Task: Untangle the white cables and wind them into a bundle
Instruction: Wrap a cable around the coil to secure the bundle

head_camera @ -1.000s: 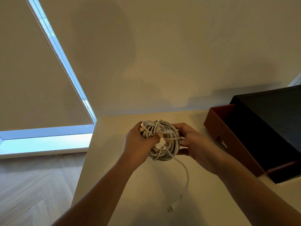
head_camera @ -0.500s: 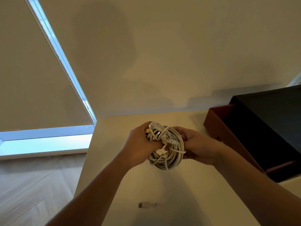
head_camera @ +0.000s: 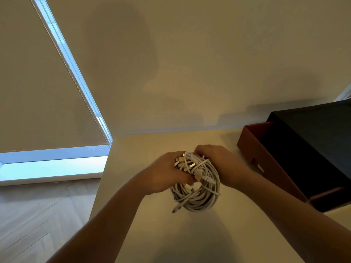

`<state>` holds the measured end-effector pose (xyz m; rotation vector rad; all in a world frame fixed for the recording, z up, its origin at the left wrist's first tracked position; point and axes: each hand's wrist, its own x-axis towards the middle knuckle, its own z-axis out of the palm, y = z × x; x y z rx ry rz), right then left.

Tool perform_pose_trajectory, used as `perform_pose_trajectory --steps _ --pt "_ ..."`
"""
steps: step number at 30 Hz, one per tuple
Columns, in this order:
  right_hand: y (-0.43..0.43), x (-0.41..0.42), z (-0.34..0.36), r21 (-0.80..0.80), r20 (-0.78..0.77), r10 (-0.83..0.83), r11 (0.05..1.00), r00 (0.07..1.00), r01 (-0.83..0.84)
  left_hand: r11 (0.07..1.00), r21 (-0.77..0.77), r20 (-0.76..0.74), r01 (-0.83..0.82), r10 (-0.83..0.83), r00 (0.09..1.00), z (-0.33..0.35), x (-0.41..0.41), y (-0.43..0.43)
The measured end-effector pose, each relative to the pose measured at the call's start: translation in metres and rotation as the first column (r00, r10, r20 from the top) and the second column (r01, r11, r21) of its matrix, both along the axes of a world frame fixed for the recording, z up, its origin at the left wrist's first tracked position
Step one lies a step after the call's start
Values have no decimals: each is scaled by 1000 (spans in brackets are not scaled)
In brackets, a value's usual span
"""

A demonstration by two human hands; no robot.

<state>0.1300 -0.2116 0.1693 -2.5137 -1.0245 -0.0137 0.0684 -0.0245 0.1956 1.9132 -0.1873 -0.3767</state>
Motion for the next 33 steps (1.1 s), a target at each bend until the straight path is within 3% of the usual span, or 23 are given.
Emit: perform_pose_trajectory --steps 3,6,8,10,12,15,19,22,25,29,31,33 --pt "-4 14 -11 -23 -86 -35 999 996 33 997 60 21 47 -49 999 6 -2 -2" --pt "-1 24 -15 24 -359 -70 996 931 84 986 147 64 77 -87 994 9 0 1" --pt "0 25 -10 130 -615 -54 977 787 169 977 167 38 129 -137 990 11 -1 5" --pt "-6 23 -1 225 -824 66 949 562 219 954 239 31 184 -197 980 11 -1 9" --pt "-15 22 6 285 -896 181 935 406 212 947 275 65 167 -191 979 2 0 17" --pt "-23 25 10 355 -908 248 884 339 304 983 181 53 -25 16 998 -16 2 27" --pt "-19 22 10 469 -881 343 720 326 511 953 -41 93 -302 304 948 -26 6 22" --pt "-14 19 6 514 -857 384 593 342 620 854 -221 86 -471 498 863 -27 10 17" --pt "-12 16 3 517 -854 372 524 364 677 815 -243 120 -525 563 818 -26 15 19" --pt "-9 11 11 532 -845 310 560 436 635 876 -119 166 -467 481 861 -24 18 23" --pt "-8 8 16 512 -840 249 658 482 552 908 -41 187 -417 417 889 -24 19 24" --pt "-5 4 20 423 -827 170 815 536 396 932 19 188 -361 351 917 -22 19 24"
